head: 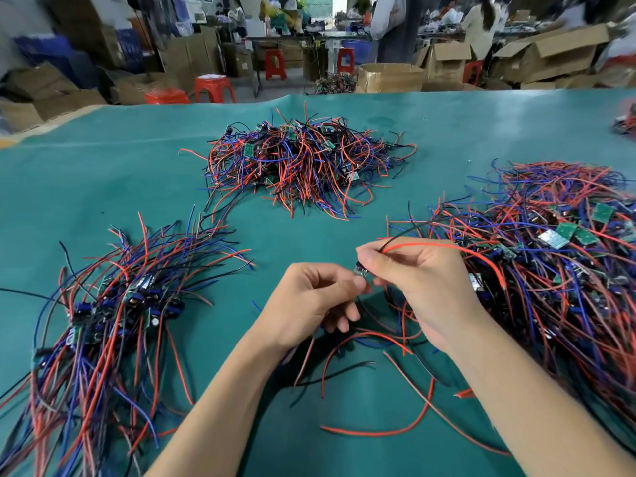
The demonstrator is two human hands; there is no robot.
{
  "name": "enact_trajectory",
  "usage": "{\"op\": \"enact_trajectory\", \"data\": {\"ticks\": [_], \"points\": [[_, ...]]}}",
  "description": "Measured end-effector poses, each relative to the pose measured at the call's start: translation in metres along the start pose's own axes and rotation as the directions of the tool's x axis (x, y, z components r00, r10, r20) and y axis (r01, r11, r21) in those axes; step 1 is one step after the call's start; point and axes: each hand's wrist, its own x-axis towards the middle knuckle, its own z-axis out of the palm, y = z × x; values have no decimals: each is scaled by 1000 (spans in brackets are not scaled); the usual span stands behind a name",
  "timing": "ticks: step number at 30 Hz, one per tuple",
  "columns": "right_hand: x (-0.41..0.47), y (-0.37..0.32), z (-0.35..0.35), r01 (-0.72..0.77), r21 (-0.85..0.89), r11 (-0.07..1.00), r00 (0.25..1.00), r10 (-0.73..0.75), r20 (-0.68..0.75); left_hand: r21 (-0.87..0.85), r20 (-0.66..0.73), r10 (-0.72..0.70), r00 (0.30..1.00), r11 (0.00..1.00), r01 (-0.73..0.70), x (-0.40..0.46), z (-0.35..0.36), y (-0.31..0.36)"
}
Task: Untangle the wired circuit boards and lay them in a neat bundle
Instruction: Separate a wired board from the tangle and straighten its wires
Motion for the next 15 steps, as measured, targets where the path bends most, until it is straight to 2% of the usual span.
{"op": "enact_trajectory", "data": {"ticks": [3, 5, 9, 12, 15], "points": [[3, -5, -2, -96, 132, 987, 993, 104, -54, -5, 37, 9, 999, 1000, -9, -2, -1, 2], [6, -10, -8, -94, 225, 970, 983, 126, -135, 0, 62, 9, 998, 1000, -9, -3, 0, 4], [10, -22, -19, -13, 298, 954, 933, 119, -341, -16, 88, 8, 996, 1000, -7, -5, 3, 7], [13, -36, -30, 71, 335, 939, 852, 117, -510, 23, 99, 4, 995, 1000, -7, -6, 4, 8], [16, -62, -40, 224, 239, 945, 772, -22, -635, 36, 101, -2, 995, 999, -2, -6, 3, 9]]}}
